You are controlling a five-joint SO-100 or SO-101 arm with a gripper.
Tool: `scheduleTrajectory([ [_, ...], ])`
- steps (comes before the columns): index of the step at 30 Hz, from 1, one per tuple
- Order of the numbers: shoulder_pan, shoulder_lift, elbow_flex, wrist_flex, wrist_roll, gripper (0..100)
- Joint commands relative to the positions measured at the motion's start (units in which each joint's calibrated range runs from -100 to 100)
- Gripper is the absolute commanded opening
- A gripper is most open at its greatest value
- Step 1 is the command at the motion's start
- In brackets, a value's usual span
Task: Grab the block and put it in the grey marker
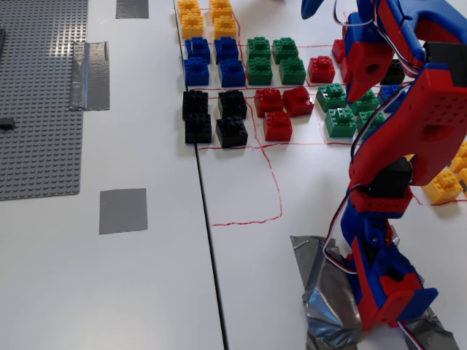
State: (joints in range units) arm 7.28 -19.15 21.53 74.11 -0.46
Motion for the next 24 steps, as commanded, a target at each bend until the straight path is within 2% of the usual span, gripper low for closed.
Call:
scheduleTrajectory([
  [1,-0.3,-1.3,-2.7,-0.8,0.2,0],
  [14,0.4,-1.6,-2.0,-0.8,1.2,0],
  [23,6.4,-6.1,1.0,-0.7,8.6,0],
  [24,7.5,-6.3,1.4,-0.2,9.2,2],
])
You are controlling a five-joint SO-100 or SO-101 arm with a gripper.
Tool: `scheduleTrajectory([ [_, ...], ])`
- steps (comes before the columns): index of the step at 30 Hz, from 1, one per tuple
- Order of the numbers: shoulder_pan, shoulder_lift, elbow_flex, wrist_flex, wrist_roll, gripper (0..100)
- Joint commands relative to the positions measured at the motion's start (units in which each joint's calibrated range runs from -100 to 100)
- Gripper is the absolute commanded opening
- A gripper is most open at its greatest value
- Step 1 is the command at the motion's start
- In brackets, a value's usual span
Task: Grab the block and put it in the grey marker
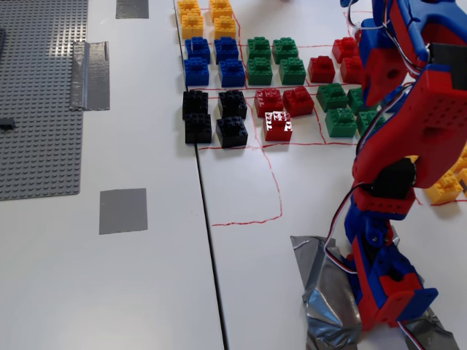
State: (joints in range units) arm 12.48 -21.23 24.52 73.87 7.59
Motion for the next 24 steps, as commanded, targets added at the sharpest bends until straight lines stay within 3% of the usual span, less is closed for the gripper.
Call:
scheduleTrajectory([
  [1,3.8,-4.4,-1.0,0.6,1.9,6],
  [8,14.2,-2.9,0.9,1.6,7.1,20],
  [18,8.8,3.8,-2.6,2.5,7.2,32],
  [24,8.1,8.0,-6.1,2.4,7.8,33],
])
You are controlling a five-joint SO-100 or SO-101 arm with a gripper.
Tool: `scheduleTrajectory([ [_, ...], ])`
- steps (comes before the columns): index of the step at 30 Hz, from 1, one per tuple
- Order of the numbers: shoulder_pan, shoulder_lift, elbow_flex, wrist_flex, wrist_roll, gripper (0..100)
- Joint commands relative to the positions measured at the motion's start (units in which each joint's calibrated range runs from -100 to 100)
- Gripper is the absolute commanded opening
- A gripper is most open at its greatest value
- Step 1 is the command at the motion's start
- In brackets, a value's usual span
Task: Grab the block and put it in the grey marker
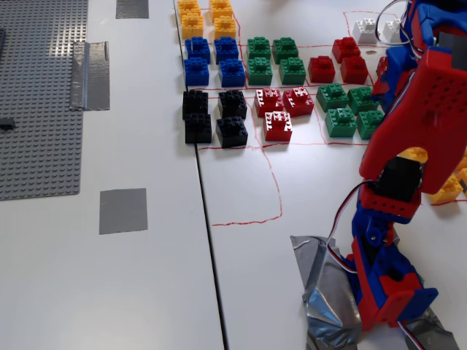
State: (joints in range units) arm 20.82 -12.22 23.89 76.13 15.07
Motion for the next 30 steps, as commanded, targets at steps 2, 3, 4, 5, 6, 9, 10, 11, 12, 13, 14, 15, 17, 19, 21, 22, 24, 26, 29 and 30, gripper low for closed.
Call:
scheduleTrajectory([
  [2,0.0,-0.6,-5.6,0.2,0.6,33],
  [3,0.2,-0.4,-5.6,0.1,0.7,33],
  [4,0.3,-0.2,-5.7,-0.1,0.7,33],
  [5,0.3,0.3,-5.9,-0.1,0.7,33],
  [6,0.3,0.7,-6.3,-0.2,0.7,33],
  [9,-0.1,1.4,-6.3,-1.2,0.5,33],
  [10,-0.2,1.7,-6.2,-1.5,0.4,32],
  [11,-0.2,1.9,-6.1,-1.6,0.3,32],
  [12,-0.2,2.3,-6.2,-1.6,0.2,32],
  [13,-0.2,2.8,-6.5,-1.6,0.0,32],
  [14,-0.1,3.2,-7.0,-1.7,0.0,32],
  [15,-0.1,3.6,-7.4,-1.7,0.0,32],
  [17,-0.1,4.2,-7.9,-1.8,-0.1,32],
  [19,-0.1,4.9,-8.4,-1.8,-0.2,32],
  [21,-0.1,5.6,-9.3,-1.9,-0.3,31],
  [22,-0.1,6.0,-9.5,-1.9,-0.3,31],
  [24,-0.1,6.5,-9.9,-1.7,-0.4,32],
  [26,-0.1,6.9,-9.9,-1.6,-0.6,31],
  [29,-0.1,7.5,-9.9,-1.6,-0.7,31],
  [30,-0.1,7.8,-9.9,-1.6,-0.8,31],
])
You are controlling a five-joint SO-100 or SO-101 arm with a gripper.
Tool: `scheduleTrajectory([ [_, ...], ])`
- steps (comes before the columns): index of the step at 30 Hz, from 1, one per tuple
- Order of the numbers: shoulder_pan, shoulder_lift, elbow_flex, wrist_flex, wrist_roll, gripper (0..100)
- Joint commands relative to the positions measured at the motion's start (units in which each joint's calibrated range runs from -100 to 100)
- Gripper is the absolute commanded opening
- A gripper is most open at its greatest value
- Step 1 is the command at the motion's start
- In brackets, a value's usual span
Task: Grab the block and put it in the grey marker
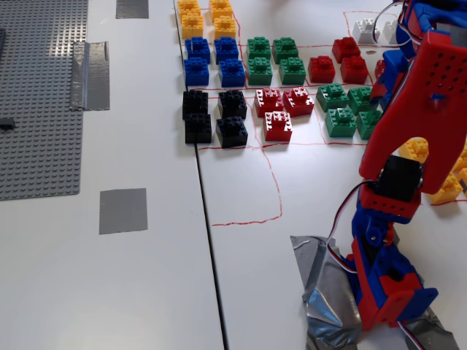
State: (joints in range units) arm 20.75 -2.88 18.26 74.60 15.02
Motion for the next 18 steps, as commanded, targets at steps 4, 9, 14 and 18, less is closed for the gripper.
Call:
scheduleTrajectory([
  [4,0.2,-0.5,-4.3,-0.2,-1.2,30],
  [9,0.5,0.8,-4.5,-0.5,-1.7,30],
  [14,0.8,2.4,-5.4,-0.7,-2.2,30],
  [18,0.9,4.0,-6.4,-0.8,-2.5,28],
])
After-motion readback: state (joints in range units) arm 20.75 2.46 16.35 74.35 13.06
